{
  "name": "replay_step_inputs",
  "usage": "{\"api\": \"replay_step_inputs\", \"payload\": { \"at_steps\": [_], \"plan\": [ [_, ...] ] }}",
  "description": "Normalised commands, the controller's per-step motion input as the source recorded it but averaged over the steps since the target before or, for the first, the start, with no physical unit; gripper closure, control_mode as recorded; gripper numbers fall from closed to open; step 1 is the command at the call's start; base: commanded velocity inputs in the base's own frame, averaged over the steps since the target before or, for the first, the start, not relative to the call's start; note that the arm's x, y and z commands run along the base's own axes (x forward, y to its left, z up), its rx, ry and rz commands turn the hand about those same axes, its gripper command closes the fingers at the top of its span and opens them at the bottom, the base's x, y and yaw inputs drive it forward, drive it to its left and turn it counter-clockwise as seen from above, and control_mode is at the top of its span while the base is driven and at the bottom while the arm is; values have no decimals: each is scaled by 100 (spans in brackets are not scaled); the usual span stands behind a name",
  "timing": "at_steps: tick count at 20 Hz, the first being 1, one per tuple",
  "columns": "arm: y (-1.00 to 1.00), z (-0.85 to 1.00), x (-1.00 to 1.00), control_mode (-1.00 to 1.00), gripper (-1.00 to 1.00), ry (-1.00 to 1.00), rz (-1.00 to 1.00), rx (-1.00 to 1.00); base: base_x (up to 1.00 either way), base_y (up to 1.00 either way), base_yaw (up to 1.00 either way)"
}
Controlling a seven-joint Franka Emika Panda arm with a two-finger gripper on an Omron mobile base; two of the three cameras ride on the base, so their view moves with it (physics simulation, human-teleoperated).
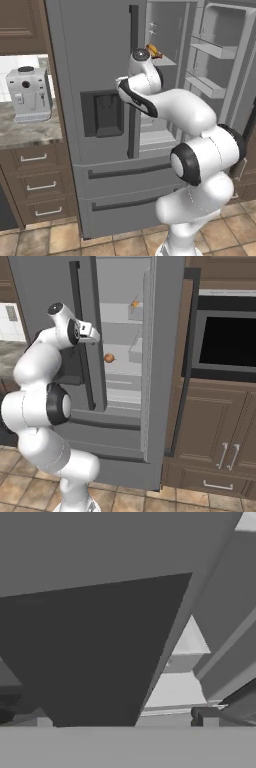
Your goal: Gather the broccoli and onion from the fridge and place them on a tray on the dining counter. Then gather the chicken drumsticks from the fridge and place them on the other tray.
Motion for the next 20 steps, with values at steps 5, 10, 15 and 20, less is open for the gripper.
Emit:
{"api": "replay_step_inputs", "payload": {
  "at_steps": [5,10,15,20],
  "plan": [
    [0,-8,40,-100,-100,-16,0,0,0,0,0],
    [0,-35,-51,-100,-100,-55,1,-5,0,0,0],
    [-6,-66,-97,-100,-100,-76,4,-10,0,0,0],
    [-52,-43,6,-100,-100,-5,0,7,0,0,0]
  ]
}}
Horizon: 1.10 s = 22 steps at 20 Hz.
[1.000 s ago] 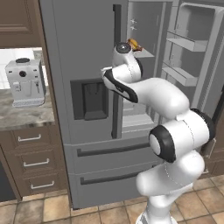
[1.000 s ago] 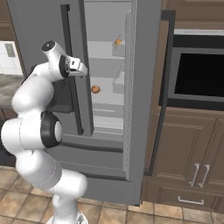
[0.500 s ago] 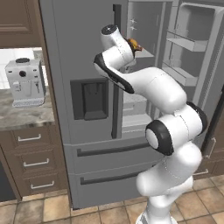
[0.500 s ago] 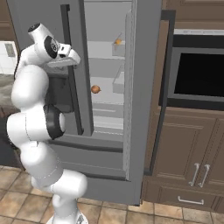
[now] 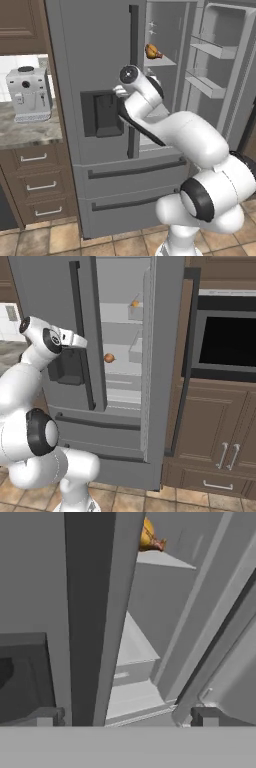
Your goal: Gather the broccoli and onion from the fridge and place them on a tray on the dining counter. Then gather the chicken drumsticks from the fridge and place them on the other tray.
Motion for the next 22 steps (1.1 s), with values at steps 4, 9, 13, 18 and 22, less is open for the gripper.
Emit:
{"api": "replay_step_inputs", "payload": {
  "at_steps": [4,9,13,18,22],
  "plan": [
    [-6,-8,49,-100,-100,-3,17,36,0,0,0],
    [0,9,17,-100,-100,0,13,17,0,0,0],
    [4,8,8,-100,-100,0,10,-4,0,0,0],
    [17,5,37,-100,-100,1,4,-6,0,0,0],
    [29,-1,46,-100,-100,0,0,-3,0,0,0]
  ]
}}
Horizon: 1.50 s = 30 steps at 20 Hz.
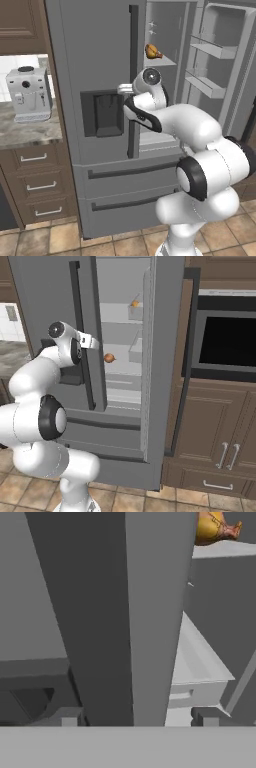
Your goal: Gather the broccoli and onion from the fridge and place them on a tray on the dining counter. Then gather the chicken drumsticks from the fridge and place them on the other tray.
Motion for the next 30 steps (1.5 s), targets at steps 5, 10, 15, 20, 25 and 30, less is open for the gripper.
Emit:
{"api": "replay_step_inputs", "payload": {
  "at_steps": [5,10,15,20,25,30],
  "plan": [
    [21,-1,50,-100,-100,-1,0,-5,0,0,0],
    [0,-16,52,-100,-100,0,0,-5,0,0,0],
    [-2,-17,68,-100,-100,-1,0,-2,0,0,0],
    [0,-2,40,-100,100,-1,1,0,0,0,0],
    [0,0,19,-100,100,-1,3,0,0,0,0],
    [0,0,6,-100,100,0,0,0,0,0,0]
  ]
}}
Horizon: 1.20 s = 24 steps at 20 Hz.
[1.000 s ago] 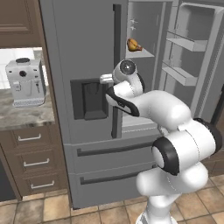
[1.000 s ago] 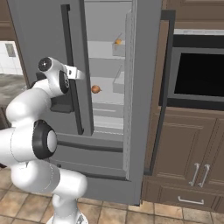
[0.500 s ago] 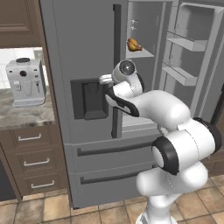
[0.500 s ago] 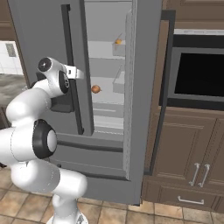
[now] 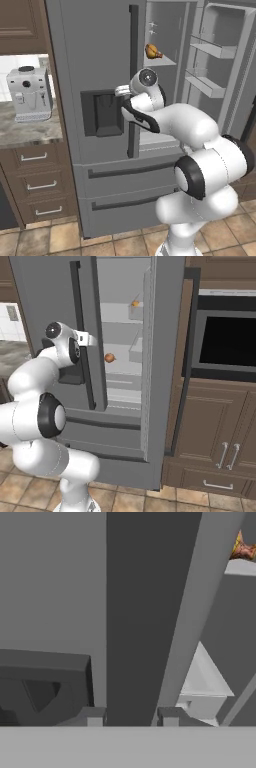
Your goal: Gather the broccoli and onion from the fridge and place them on a tray on the dining counter. Then gather the chicken drumsticks from the fridge and place them on the other tray.
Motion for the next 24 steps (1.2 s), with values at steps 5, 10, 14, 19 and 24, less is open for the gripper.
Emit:
{"api": "replay_step_inputs", "payload": {
  "at_steps": [5,10,14,19,24],
  "plan": [
    [16,2,-25,-100,100,0,-9,-2,0,0,0],
    [44,0,-73,-100,100,0,-32,-1,0,0,0],
    [56,0,-64,-100,100,1,-36,-2,0,0,0],
    [13,0,-35,-100,100,1,-21,0,0,0,0],
    [-19,0,-16,-100,100,0,-6,0,0,0,0]
  ]
}}
